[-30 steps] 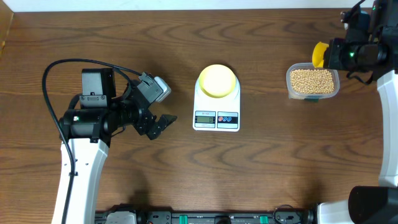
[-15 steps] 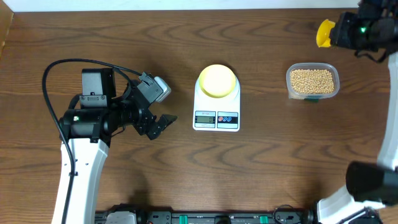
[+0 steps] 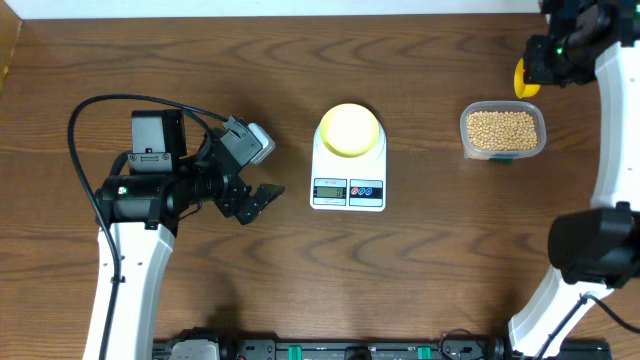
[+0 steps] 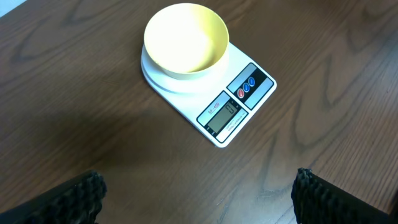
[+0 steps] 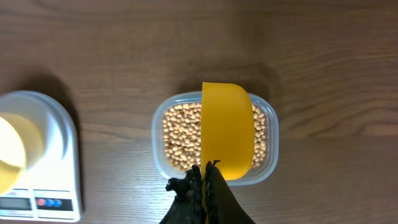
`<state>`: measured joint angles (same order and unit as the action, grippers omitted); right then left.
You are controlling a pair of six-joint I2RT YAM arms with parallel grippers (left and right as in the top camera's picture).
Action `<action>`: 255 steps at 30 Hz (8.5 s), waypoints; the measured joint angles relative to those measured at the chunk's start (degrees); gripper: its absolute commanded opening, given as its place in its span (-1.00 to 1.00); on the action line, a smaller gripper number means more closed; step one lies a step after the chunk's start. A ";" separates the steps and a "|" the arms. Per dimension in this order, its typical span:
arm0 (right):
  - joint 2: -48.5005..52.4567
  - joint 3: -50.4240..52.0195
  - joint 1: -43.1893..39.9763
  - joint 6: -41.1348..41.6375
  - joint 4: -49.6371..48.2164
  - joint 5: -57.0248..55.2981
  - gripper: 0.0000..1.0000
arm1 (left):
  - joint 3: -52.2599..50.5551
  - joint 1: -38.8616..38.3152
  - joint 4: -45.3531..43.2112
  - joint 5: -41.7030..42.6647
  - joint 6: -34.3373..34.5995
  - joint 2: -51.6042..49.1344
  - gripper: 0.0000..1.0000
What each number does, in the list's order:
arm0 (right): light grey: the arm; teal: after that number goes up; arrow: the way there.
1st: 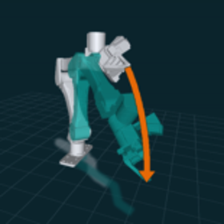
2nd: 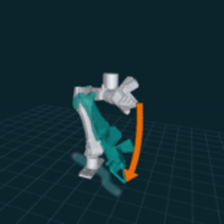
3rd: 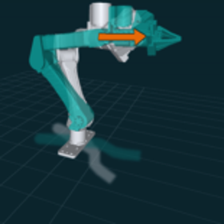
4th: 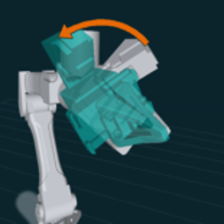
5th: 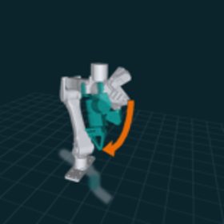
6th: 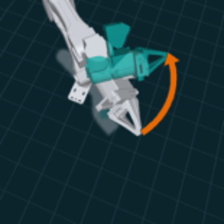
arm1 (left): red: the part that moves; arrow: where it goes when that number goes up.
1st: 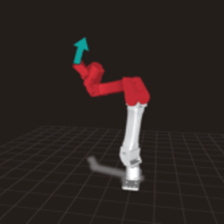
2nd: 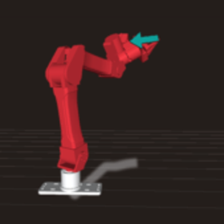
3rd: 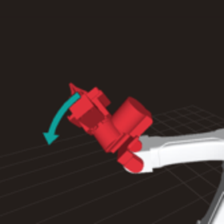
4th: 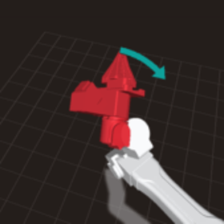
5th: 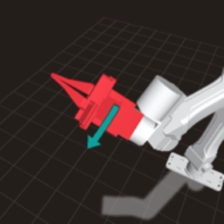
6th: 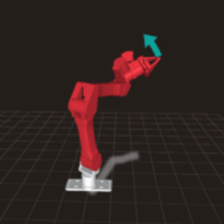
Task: Scoop item into bowl and weigh 50g on scale
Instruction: 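Raise the right gripper and position the scoop above the soybean tub, then lower the scoop into the soybeans and scoop with the right gripper, then lift the filled scoop out of the tub with the right gripper, then carry the filled scoop left over the yellow bowl on the scale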
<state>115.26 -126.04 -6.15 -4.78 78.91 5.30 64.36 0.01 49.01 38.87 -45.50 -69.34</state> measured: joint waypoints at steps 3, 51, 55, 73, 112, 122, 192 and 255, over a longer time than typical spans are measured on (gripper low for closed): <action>2.34 -0.02 0.00 -2.29 0.15 -0.39 -0.98 | 0.00 0.00 0.02 0.00 0.00 0.00 0.95; 5.51 -0.02 -0.52 -3.23 6.97 -4.11 -0.98 | 0.00 -0.02 0.00 0.00 0.00 0.00 0.95; 6.56 -0.02 -0.81 -3.54 6.95 -4.31 -0.98 | 0.00 -0.02 0.00 0.00 0.00 0.00 0.94; 10.25 -0.02 -1.11 -8.83 6.84 -6.03 -0.98 | 0.00 0.00 0.00 0.00 0.00 0.00 0.95; 11.30 8.11 -1.25 -8.90 0.09 0.94 -0.98 | 0.00 -0.02 0.00 0.00 0.00 0.00 0.95; 11.30 9.29 -2.43 -8.90 -0.13 8.87 -0.98 | 0.00 -0.02 0.00 0.00 0.00 0.00 0.95; 11.30 11.85 -24.22 -20.37 8.52 49.20 -0.98 | 0.00 0.00 0.00 0.00 0.00 0.00 0.95; 11.30 11.56 15.02 -8.15 -7.21 46.86 -0.98 | 0.00 -0.02 0.00 0.00 0.00 0.00 0.95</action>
<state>126.56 -114.48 8.86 -12.93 71.70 52.16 64.36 -0.01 49.01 38.87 -45.50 -69.34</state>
